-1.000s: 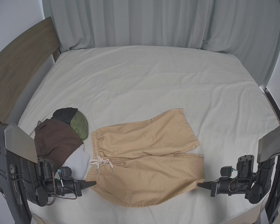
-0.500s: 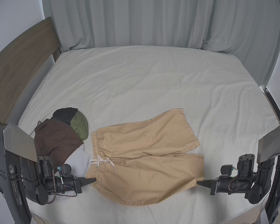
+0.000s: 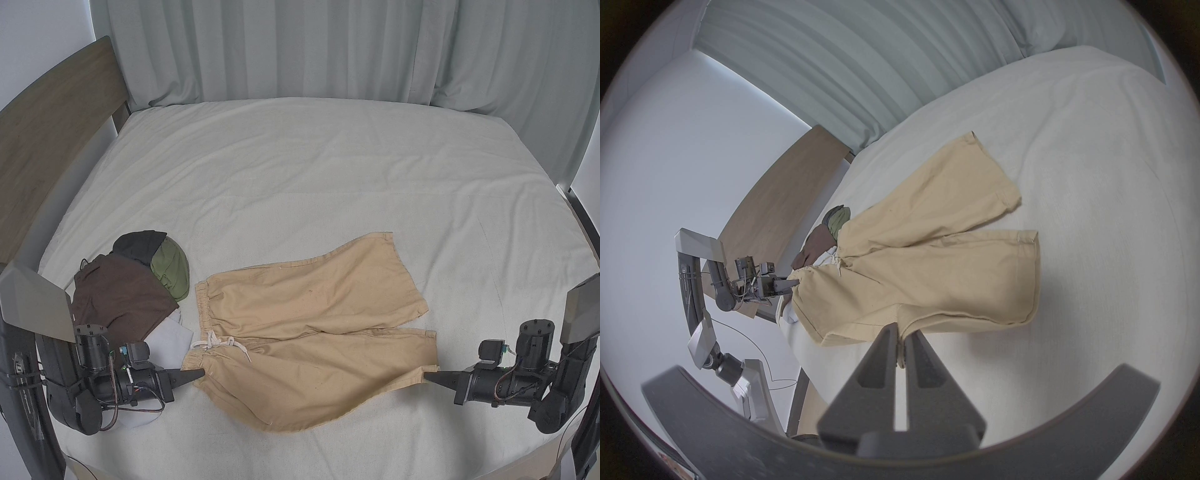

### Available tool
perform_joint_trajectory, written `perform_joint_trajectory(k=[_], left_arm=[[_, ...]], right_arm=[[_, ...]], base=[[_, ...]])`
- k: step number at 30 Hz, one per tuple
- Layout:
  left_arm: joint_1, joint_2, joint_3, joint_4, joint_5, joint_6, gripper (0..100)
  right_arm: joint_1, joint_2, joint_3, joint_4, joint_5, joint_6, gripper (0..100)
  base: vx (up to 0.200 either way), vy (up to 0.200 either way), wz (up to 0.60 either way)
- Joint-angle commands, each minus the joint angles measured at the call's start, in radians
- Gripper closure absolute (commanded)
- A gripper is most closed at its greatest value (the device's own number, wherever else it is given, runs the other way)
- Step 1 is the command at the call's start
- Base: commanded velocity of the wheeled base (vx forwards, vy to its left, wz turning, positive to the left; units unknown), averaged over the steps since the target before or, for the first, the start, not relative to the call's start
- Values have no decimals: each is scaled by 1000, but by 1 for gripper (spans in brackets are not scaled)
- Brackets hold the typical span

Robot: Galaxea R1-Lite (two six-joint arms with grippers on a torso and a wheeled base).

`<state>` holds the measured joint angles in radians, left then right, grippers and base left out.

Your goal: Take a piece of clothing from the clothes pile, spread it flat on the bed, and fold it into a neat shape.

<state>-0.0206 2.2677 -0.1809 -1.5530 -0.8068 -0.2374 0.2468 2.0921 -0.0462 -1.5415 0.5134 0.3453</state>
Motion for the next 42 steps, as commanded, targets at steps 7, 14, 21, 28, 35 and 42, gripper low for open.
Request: perform_joint_trajectory(k=[7,14,21,28,35,42], left_arm=[[5,-14,-25,-1,8,-29,100],[11,-23,-54,-1,15,-65,100],[4,-60,-72,-1,54,-111,100],[5,-74,-83,-1,54,-135,100],[10,-80,-98,-1,57,-152,100],[13,-94,-118,1,77,-175,100]], right_arm=[[2,-67,-34,0,-1,69,100],[5,-118,-43,0,10,103,100],[0,-152,-41,1,28,104,100],[-3,-188,-46,0,54,126,100],[-6,-205,-61,0,54,133,100],[-9,-224,-98,0,50,162,100]], base=[[0,0,0],[0,0,0],[0,0,0],[0,0,0],[0,0,0],[0,0,0]])
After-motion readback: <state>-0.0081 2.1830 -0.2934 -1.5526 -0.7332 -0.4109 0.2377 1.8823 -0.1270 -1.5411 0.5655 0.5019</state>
